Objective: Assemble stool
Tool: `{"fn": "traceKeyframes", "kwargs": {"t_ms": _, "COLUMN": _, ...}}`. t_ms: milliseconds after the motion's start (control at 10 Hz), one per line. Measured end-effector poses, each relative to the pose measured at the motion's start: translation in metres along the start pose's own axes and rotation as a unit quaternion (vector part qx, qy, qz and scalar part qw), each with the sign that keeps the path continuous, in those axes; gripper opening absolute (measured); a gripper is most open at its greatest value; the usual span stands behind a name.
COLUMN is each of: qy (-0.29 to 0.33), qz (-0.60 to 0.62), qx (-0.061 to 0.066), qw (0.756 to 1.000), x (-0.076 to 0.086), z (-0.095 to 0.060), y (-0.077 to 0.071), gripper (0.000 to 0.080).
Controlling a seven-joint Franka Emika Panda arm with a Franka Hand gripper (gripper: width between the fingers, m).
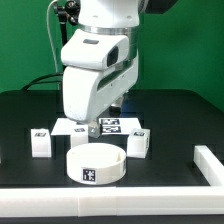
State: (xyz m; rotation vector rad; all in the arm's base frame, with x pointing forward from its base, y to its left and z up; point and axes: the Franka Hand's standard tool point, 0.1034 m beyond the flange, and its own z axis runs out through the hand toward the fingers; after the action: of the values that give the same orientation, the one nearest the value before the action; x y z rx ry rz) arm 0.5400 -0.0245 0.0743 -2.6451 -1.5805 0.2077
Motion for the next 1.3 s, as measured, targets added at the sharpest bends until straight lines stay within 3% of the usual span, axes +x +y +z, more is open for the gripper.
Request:
{"fn": "traceKeyframes", "kwargs": {"t_ms": 200, "qy": 0.004, "qz": -0.005, "qx": -0.004, "qw": 1.0, "x": -0.002, "z": 0.004, "y": 0.001, "gripper": 0.065}}
{"fn": "traceKeyframes", "kwargs": {"t_ms": 400, "qy": 0.017, "qz": -0.012, "qx": -0.017, "qw": 1.0, "x": -0.016, "z": 0.026, "y": 0.002, "gripper": 0.065}}
{"fn": "traceKeyframes", "kwargs": {"t_ms": 600, "qy": 0.035, "qz": -0.023, "qx": -0.049, "qw": 0.998, "x": -0.022, "z": 0.035, "y": 0.005, "gripper": 0.065}}
{"fn": "traceKeyframes", "kwargs": {"t_ms": 1100, "qy": 0.039, "qz": -0.035, "qx": -0.059, "qw": 0.997, "x": -0.007, "z": 0.029, "y": 0.007, "gripper": 0.065}}
{"fn": "traceKeyframes", "kwargs": {"t_ms": 1300, "qy": 0.037, "qz": -0.036, "qx": -0.052, "qw": 0.997, "x": -0.007, "z": 0.037, "y": 0.003, "gripper": 0.065}}
